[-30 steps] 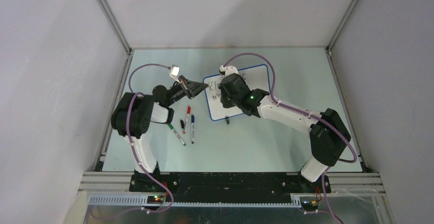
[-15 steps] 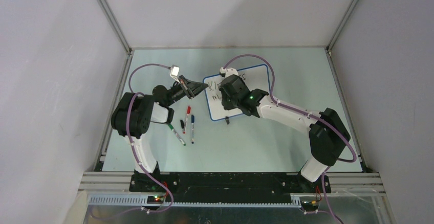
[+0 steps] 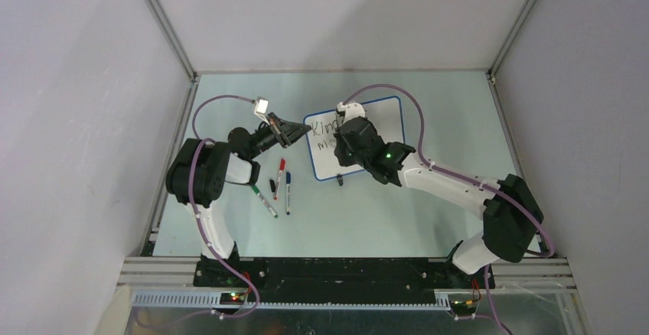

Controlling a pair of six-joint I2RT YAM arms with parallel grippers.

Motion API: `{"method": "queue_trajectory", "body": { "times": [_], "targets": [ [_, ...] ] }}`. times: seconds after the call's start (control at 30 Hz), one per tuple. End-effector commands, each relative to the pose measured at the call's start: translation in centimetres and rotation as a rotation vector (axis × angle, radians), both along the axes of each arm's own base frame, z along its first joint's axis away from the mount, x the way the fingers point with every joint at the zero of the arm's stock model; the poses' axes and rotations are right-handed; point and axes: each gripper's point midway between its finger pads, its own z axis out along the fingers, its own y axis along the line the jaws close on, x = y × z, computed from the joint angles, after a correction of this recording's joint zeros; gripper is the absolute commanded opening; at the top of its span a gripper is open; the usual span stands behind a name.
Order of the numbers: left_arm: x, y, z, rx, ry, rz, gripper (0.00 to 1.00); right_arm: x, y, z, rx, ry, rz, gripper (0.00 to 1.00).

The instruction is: Write a sentence on the whiteboard

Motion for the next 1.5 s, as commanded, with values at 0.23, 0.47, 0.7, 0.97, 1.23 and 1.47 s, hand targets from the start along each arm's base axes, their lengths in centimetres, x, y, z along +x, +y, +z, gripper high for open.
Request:
{"method": "queue_trajectory", "body": {
  "times": [0.23,0.47,0.7,0.97,1.23,1.47],
  "targets": [
    [-0.2,0.4,2.4,0.004,-0.117,0.014,0.0,1.7,0.1,2.6,0.083,-0.093,-0.023,0.0],
    [-0.2,0.4,2.4,0.004,-0.118,0.013,0.0,1.9,0.3,2.1,0.084,-0.081,-0.019,0.0],
    [-0.2,0.4,2.4,0.004,-0.117,0.012,0.0,2.0,0.7,1.0,0.056,-0.046,-0.01,0.0],
    [-0.2,0.4,2.4,0.004,-0.118,0.012,0.0,2.3,0.6,0.7,0.052,-0.038,-0.019,0.0],
    [-0.2,0.4,2.4,0.005,-0.118,0.012,0.0,2.7,0.5,0.8,0.053,-0.036,-0.027,0.0],
    [-0.2,0.4,2.5,0.004,-0.119,0.012,0.0,2.9,0.8,0.7,0.047,-0.031,-0.024,0.0]
  ]
}}
